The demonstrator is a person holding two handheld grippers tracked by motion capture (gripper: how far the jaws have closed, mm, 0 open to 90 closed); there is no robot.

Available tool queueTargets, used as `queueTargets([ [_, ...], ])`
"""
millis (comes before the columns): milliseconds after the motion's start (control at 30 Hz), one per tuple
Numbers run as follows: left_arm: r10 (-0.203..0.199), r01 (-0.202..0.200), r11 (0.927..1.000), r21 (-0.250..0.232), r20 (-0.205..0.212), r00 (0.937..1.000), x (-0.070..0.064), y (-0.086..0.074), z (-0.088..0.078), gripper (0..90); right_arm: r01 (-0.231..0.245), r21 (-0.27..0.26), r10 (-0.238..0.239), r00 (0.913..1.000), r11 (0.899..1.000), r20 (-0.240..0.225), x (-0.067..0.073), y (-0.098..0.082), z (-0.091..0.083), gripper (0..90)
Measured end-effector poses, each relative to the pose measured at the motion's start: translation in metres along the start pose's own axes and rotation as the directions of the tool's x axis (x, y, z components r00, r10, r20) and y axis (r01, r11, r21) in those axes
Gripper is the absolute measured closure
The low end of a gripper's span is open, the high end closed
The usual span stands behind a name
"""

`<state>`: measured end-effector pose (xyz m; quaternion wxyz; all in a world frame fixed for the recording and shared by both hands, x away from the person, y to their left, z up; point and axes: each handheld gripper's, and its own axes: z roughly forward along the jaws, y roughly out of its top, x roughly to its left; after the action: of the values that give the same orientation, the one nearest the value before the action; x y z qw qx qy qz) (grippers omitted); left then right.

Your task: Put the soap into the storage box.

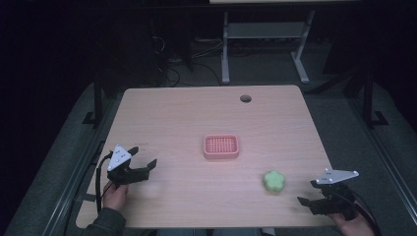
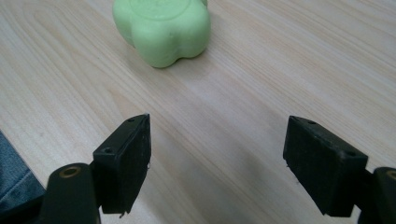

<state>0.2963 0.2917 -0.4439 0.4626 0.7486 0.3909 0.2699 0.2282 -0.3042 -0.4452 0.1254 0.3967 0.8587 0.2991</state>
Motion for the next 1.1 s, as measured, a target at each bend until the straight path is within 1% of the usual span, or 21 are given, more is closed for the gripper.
queueTargets([
  [67,0.000,0.000,1.0000,-0.002,-0.002,1.0000,0.000,0.000,0.000,14.1,0.000,0.007,0.000,1.0000,1.000,0.000,0.001,0.001,0.000,22.7],
  [133,0.000,0.000,1.0000,0.000,-0.002,1.0000,-0.001,0.000,0.000,14.1,0.007,-0.003,-0.007,1.0000,1.000,-0.001,0.001,0.002,0.001,22.7],
  [300,-0.001,0.001,1.0000,0.001,-0.001,1.0000,-0.001,0.000,0.000,14.1,0.012,-0.001,-0.012,0.9999,1.000,-0.005,0.004,0.004,0.002,22.7],
  [533,0.014,-0.014,0.9999,0.005,-0.006,0.9999,-0.001,0.000,-0.001,14.1,0.024,-0.008,-0.024,0.9997,1.000,-0.009,0.008,0.009,0.003,22.7],
  [600,0.013,-0.013,0.9999,0.004,-0.005,0.9999,-0.001,0.000,-0.001,14.1,0.033,0.003,-0.033,0.9994,0.999,-0.009,0.009,0.012,0.004,22.7],
  [700,0.015,-0.015,0.9999,0.002,-0.006,0.9999,-0.001,0.000,-0.001,14.1,0.043,0.001,-0.043,0.9990,0.999,-0.011,0.011,0.015,0.005,22.7],
  [767,0.014,-0.014,0.9999,0.002,-0.006,0.9999,-0.002,0.000,-0.001,14.1,0.063,-0.003,-0.063,0.9979,0.998,-0.015,0.015,0.021,0.006,22.7],
  [800,0.014,-0.014,0.9999,0.002,-0.006,0.9999,-0.002,0.000,-0.001,14.1,0.063,-0.003,-0.063,0.9979,0.998,-0.015,0.015,0.021,0.006,22.7],
  [900,0.017,-0.017,0.9999,0.003,-0.010,0.9998,-0.001,0.000,-0.001,14.1,0.086,0.008,-0.086,0.9960,0.996,-0.024,0.019,0.031,0.011,22.7],
  [967,0.016,-0.016,0.9999,0.002,-0.010,0.9998,-0.001,0.000,-0.002,14.1,0.092,0.021,-0.091,0.9954,0.996,-0.030,0.021,0.035,0.013,22.7],
  [1100,0.016,-0.016,0.9999,-0.001,-0.012,0.9998,-0.002,0.000,-0.002,14.1,0.100,0.021,-0.100,0.9943,0.995,-0.037,0.023,0.039,0.015,22.7],
])
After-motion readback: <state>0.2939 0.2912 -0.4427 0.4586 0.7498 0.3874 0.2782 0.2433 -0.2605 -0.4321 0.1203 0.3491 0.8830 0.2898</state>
